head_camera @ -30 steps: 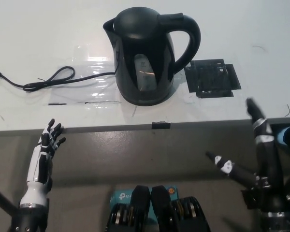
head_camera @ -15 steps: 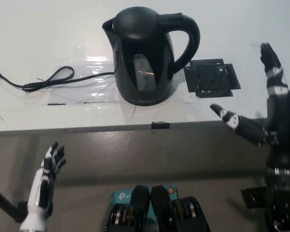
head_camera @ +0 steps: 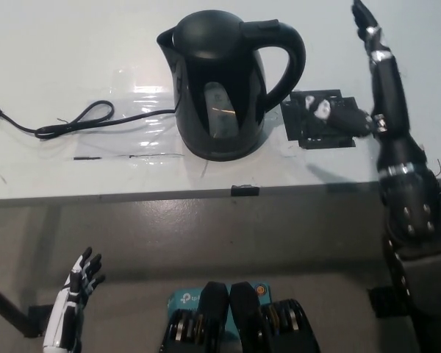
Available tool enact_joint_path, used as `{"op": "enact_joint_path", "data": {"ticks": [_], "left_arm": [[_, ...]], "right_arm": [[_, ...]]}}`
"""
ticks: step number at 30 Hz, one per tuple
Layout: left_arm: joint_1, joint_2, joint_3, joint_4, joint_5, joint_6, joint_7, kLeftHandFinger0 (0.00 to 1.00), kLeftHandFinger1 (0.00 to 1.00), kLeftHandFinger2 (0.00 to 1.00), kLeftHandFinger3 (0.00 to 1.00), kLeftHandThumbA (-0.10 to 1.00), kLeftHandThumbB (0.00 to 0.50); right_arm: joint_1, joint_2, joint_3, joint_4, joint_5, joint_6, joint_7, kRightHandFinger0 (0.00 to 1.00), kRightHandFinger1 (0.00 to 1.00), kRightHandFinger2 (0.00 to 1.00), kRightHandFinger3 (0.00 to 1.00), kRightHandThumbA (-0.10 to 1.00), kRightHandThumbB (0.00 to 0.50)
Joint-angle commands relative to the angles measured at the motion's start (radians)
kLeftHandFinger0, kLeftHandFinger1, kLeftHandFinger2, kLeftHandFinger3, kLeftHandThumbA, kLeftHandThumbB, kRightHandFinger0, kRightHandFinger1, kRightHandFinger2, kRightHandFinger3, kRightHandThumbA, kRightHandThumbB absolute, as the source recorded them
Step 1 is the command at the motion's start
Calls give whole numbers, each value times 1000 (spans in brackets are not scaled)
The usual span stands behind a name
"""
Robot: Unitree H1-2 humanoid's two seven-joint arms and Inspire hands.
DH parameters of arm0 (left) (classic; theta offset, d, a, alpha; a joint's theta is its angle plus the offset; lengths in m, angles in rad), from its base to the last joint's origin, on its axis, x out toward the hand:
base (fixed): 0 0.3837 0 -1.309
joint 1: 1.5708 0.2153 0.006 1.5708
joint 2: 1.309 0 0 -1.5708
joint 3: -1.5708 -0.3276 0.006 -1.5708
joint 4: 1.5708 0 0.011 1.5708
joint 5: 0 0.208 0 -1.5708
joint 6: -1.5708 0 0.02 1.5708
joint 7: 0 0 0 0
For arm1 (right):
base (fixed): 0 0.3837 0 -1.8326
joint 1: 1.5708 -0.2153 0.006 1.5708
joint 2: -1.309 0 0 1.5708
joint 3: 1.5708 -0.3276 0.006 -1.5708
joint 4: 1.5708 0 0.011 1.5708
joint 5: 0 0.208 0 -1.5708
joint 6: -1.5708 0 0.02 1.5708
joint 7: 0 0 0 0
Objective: Use the right hand to grab the handle of the kettle from the base and place it on the right side
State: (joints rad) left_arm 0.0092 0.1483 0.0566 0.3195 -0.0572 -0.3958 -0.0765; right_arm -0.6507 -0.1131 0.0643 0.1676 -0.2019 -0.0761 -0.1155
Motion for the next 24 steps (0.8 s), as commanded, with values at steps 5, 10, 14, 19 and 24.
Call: {"op": "enact_joint_path", "data": {"ticks": [5, 10, 14, 19, 24], "left_arm": [[-6, 10, -2, -15, -5, -52, -15, 983, 1000, 1000, 1000, 1000, 500], [-16, 15, -1, -4, -4, -66, -15, 970, 1000, 1000, 1000, 1000, 500], [-16, 15, 0, -10, -10, -61, -17, 965, 1000, 1000, 1000, 1000, 500], [-18, 16, -2, -12, -16, -60, -23, 965, 1000, 1000, 1000, 1000, 500], [-27, 15, 1, -20, -9, -48, -18, 949, 1000, 1000, 1000, 1000, 500]], "right_arm": [[-204, -5, -42, 222, 40, 12, 9, 1000, 1000, 1000, 1000, 925, 233], [-267, -7, -44, 330, 28, 9, 0, 1000, 1000, 1000, 1000, 909, 229], [-315, -11, -44, 417, 29, -20, -6, 1000, 1000, 1000, 1000, 921, 246], [-343, -13, -48, 474, 37, -17, -3, 1000, 1000, 1000, 1000, 909, 259], [-370, -12, -42, 528, 30, -15, -6, 1000, 1000, 1000, 1000, 898, 281]]}}
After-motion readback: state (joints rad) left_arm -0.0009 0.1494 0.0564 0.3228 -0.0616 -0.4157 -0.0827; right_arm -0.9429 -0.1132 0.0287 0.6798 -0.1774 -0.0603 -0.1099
